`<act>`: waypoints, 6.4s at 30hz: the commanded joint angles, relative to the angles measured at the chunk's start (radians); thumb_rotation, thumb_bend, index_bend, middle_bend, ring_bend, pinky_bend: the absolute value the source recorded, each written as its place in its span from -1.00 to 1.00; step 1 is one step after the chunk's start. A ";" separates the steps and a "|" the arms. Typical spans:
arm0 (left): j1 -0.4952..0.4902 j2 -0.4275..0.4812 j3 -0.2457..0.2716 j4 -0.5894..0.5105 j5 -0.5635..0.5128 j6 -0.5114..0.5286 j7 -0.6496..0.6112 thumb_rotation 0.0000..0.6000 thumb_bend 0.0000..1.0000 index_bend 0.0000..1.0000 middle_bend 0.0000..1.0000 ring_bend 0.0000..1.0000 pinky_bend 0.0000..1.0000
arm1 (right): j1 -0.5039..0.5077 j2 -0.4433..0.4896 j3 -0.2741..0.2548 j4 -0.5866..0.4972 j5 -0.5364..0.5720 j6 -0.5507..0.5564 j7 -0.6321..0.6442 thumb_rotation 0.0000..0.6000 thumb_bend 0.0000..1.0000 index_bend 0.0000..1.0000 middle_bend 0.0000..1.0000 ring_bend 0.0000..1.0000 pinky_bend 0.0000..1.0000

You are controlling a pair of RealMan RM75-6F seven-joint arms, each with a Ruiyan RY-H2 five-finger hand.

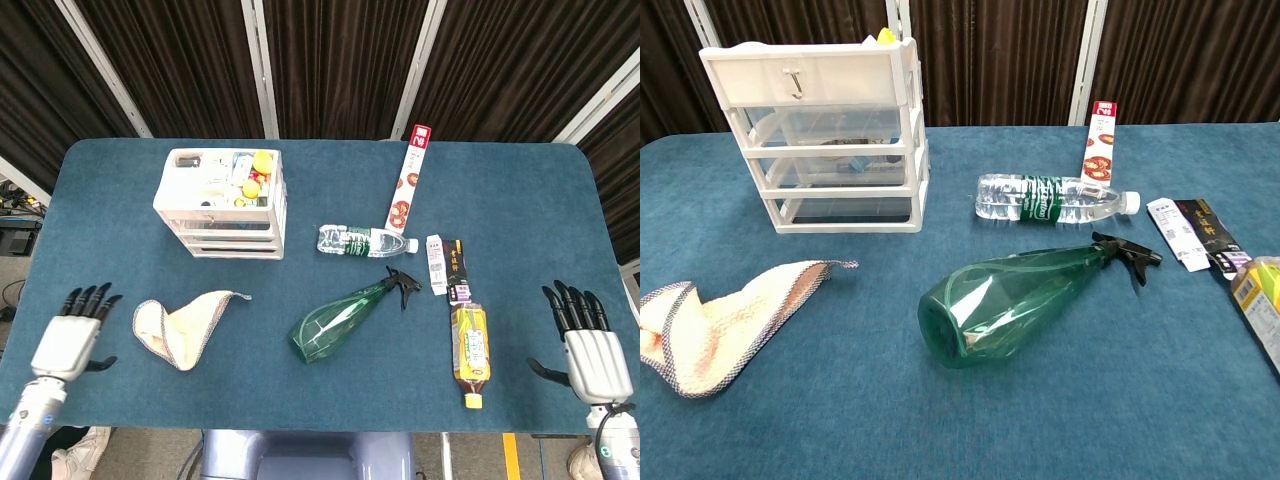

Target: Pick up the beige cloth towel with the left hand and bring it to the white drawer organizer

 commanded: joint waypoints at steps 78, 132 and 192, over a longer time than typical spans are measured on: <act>-0.133 -0.286 -0.197 -0.347 0.003 0.312 0.307 1.00 0.35 0.86 0.60 0.51 0.51 | -0.005 0.021 0.005 -0.019 0.019 -0.008 0.040 1.00 -1.00 -0.98 -1.00 -1.00 -1.00; -0.160 -0.274 -0.253 -0.391 -0.004 0.377 0.223 1.00 0.35 0.89 0.61 0.52 0.51 | -0.003 0.016 0.001 -0.018 0.008 -0.006 0.033 1.00 -1.00 -0.98 -1.00 -1.00 -1.00; -0.140 -0.235 -0.246 -0.151 -0.339 0.186 0.045 1.00 -0.84 -0.75 -1.00 -1.00 -0.85 | -0.009 0.020 0.003 -0.020 0.015 0.000 0.034 1.00 -1.00 -0.98 -1.00 -1.00 -1.00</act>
